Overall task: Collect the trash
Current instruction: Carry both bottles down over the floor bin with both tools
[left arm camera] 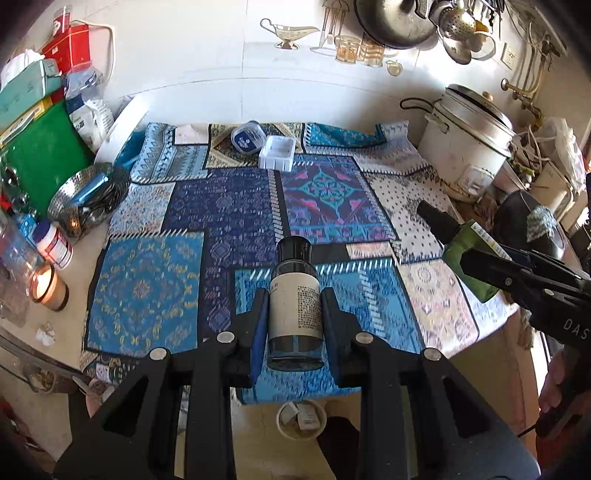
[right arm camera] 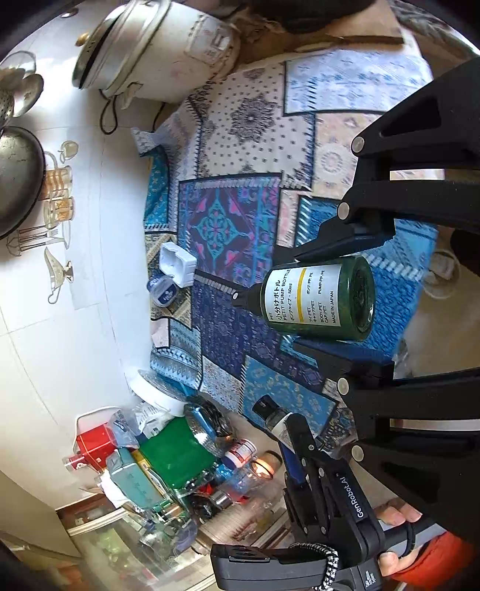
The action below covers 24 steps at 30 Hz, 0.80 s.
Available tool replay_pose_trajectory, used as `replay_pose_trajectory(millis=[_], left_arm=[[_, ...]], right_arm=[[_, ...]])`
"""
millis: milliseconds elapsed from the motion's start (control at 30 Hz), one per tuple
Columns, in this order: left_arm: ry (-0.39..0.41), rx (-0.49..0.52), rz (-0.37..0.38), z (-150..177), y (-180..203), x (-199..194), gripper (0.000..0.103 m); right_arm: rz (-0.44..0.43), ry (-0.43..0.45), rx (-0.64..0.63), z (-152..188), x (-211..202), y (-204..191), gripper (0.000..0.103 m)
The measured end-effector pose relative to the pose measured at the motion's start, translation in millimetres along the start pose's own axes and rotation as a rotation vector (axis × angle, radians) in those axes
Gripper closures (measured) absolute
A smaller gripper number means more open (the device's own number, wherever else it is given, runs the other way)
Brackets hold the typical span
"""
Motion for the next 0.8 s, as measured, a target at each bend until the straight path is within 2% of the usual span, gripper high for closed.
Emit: replay_pose_trajectory(millis=[167, 300, 400, 600, 800], left_arm=[[-0.047, -0.002, 0.025, 74.6, -23.5, -24.4, 0.076], [-0.123, -0.02, -0.002, 125.0, -43.0, -27.6, 0.076], [-0.177, -0.041, -0.015, 161.1, -53.1, -22.0, 0.076], [-0.299, -0.071, -0.056, 240.0, -62.2, 25.6, 0.076], [-0.417, -0.115, -0.042, 321.6, -52.3, 106.3, 0.076]], right_arm=[[0.002, -0.06, 0.04, 73.8, 4.6, -45.1, 0.064], [-0.034, -0.156, 0.107, 131.9, 13.9, -67.4, 0.064], [-0.028, -0.221, 0.12, 165.9, 18.8, -72.7, 0.064], [-0.009, -0.314, 0.151, 228.6, 39.9, -58.6, 0.064], [-0.005, -0.419, 0.203, 305.0, 94.4, -13.7, 0.064]])
Point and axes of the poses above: each gripper's, at about its wrist camera, not at the fingertips, and x roughly the way its jaws point, y to its right, z to its underside, the point moved 10 cm from there along x, roughly the way its jaws point, and after that the axes turned 3 degrees about -x, right-handed, at the moved point
